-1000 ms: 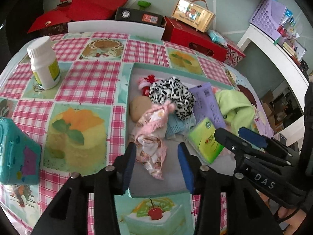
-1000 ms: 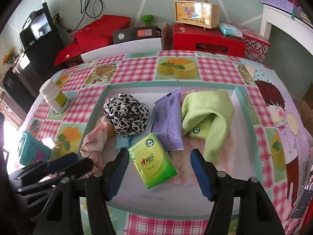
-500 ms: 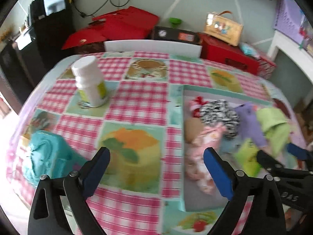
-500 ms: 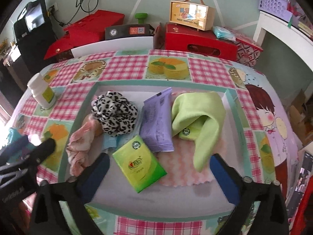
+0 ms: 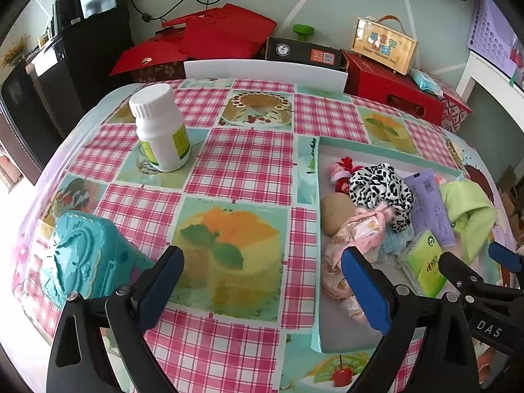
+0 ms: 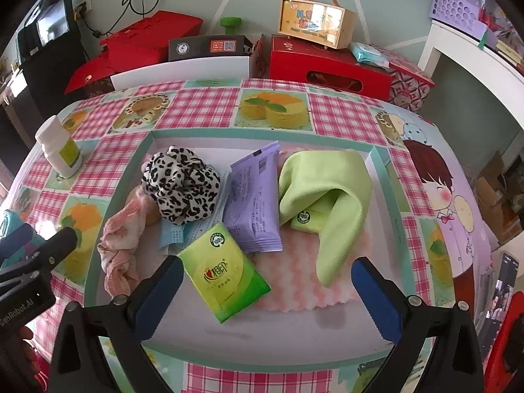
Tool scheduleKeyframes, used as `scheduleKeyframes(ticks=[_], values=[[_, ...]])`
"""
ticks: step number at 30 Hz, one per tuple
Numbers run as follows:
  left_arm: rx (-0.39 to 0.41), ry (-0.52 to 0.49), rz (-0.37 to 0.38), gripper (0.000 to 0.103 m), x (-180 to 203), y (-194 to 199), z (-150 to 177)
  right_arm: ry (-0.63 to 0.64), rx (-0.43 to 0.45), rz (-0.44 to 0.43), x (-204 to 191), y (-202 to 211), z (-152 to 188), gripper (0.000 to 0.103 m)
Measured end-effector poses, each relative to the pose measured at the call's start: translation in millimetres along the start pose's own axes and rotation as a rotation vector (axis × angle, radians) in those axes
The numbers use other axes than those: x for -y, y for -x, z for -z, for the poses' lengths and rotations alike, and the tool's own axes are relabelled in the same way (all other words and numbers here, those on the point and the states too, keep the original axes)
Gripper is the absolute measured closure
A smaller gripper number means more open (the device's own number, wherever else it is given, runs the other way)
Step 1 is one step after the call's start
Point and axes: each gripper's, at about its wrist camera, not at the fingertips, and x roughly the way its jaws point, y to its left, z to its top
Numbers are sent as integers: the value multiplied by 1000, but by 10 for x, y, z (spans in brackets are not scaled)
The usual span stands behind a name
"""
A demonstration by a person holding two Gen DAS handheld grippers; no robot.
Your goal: Organize soft objects
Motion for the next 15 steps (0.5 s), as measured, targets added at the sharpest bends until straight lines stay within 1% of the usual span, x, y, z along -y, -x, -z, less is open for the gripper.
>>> scheduleKeyframes(ticks=[5, 12, 15], values=[[18, -6, -31, 6, -36, 85, 19, -13, 7, 2, -10, 89, 52, 0], [28, 1, -29, 6, -93, 222, 93, -48, 12, -17, -38, 227, 173, 0], [8, -4, -61, 6, -118, 247, 148, -50, 13, -29, -83, 277, 220, 0]])
